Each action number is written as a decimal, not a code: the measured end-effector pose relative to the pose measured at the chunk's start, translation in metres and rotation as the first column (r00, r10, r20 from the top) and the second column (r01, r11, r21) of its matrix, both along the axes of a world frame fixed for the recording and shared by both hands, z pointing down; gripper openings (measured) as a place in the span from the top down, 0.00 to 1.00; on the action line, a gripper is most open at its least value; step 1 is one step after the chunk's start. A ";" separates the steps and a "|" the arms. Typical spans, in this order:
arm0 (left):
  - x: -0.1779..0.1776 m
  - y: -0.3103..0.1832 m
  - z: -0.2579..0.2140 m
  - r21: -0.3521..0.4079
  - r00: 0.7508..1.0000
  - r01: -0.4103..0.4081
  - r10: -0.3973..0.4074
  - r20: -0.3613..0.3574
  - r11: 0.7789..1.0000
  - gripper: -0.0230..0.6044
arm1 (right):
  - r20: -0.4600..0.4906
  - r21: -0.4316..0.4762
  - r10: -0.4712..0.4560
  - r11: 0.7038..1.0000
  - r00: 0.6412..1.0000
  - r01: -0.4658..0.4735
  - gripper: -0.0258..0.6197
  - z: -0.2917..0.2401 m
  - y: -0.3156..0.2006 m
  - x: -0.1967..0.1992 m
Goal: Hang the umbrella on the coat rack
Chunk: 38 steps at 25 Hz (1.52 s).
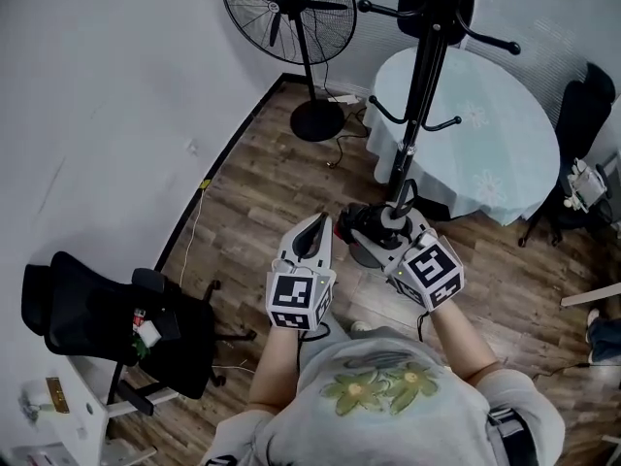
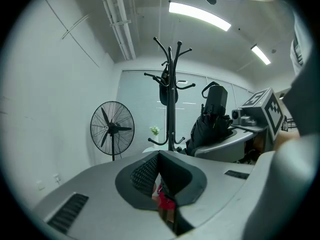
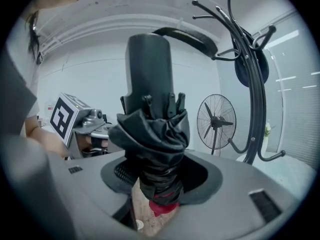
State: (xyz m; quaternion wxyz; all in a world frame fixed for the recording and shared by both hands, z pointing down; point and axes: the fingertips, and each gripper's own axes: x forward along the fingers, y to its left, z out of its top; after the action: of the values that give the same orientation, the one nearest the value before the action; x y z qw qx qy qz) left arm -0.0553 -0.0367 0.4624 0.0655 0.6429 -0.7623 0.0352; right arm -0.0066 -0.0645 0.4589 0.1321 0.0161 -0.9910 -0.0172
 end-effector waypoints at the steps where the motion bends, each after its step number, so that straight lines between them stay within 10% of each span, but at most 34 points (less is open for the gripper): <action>1: -0.006 -0.005 0.000 -0.002 1.000 -0.005 0.005 -0.005 1.000 0.96 | -0.003 0.003 0.003 1.000 1.000 -0.003 0.62 -0.002 -0.003 -0.005; 38: -0.101 -0.130 -0.031 0.018 0.937 -0.348 0.348 0.013 0.937 0.96 | 0.031 0.179 0.192 0.965 0.981 -0.194 0.62 -0.112 -0.105 -0.114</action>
State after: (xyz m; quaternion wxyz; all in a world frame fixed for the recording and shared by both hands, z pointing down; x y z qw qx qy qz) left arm -0.1563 -0.1667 0.4315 0.0482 0.7681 -0.6372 0.0414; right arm -0.1207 -0.1692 0.3465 0.1246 0.1245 -0.9799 -0.0941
